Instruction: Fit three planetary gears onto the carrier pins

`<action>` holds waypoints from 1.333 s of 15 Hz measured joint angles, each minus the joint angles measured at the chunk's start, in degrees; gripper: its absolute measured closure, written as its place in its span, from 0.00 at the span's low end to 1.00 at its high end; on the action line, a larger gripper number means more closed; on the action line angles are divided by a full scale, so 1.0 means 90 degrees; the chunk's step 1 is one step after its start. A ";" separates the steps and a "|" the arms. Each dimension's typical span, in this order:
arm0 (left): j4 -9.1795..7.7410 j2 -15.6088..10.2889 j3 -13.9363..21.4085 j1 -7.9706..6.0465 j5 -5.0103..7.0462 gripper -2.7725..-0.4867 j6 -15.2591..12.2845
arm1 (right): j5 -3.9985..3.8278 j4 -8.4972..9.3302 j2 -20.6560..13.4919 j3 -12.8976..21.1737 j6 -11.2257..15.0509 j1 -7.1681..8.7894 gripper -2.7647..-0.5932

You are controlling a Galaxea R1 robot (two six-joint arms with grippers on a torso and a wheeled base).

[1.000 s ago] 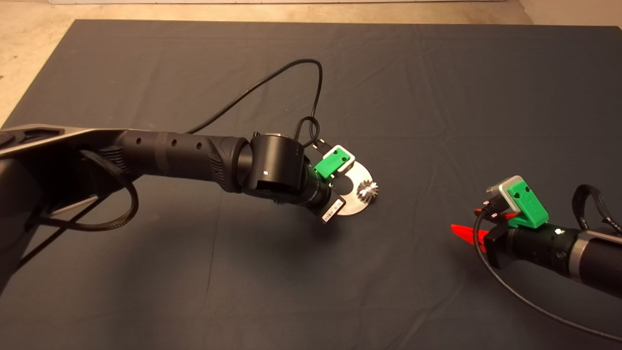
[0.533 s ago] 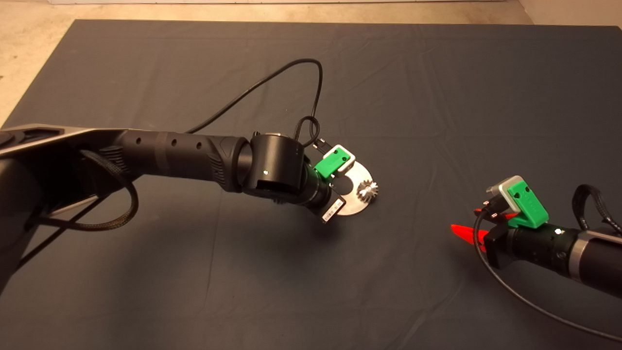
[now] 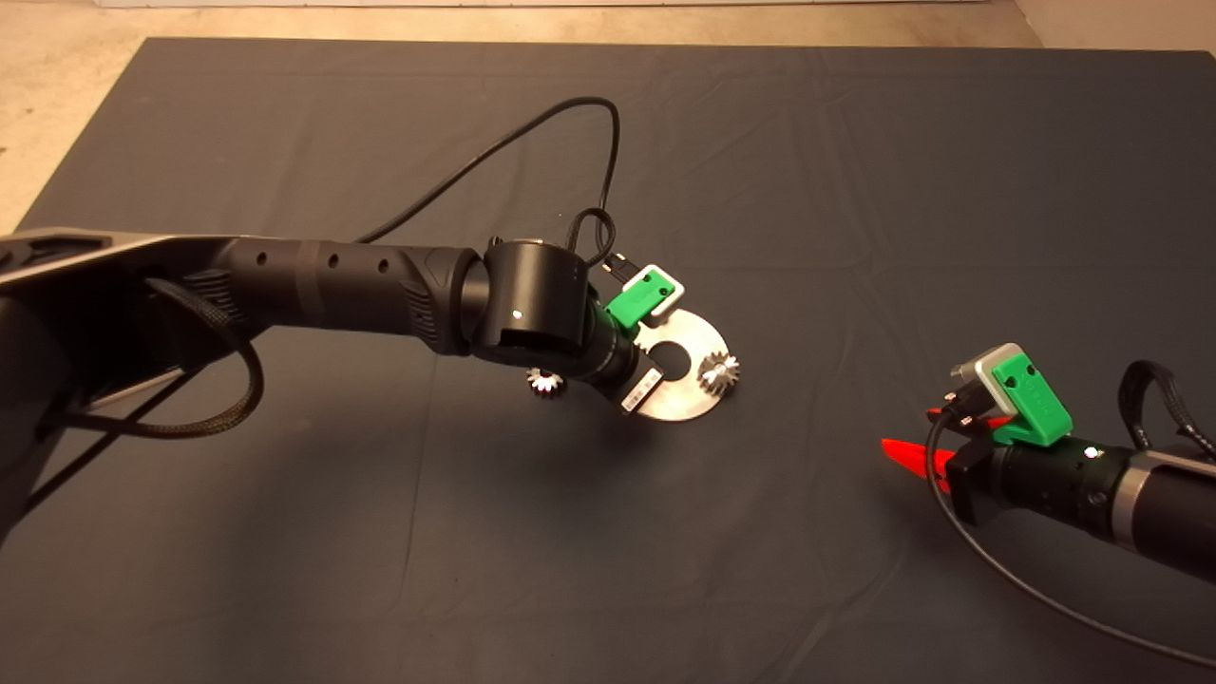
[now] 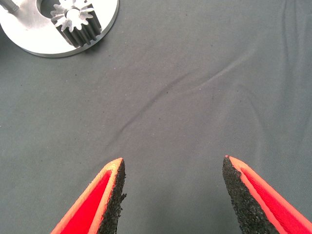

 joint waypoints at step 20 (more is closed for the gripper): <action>-0.0102 0.0023 0.0156 0.0005 -0.0004 0.90 -0.0122 | 0.0003 0.0000 0.0000 0.0000 0.0000 0.0057 0.59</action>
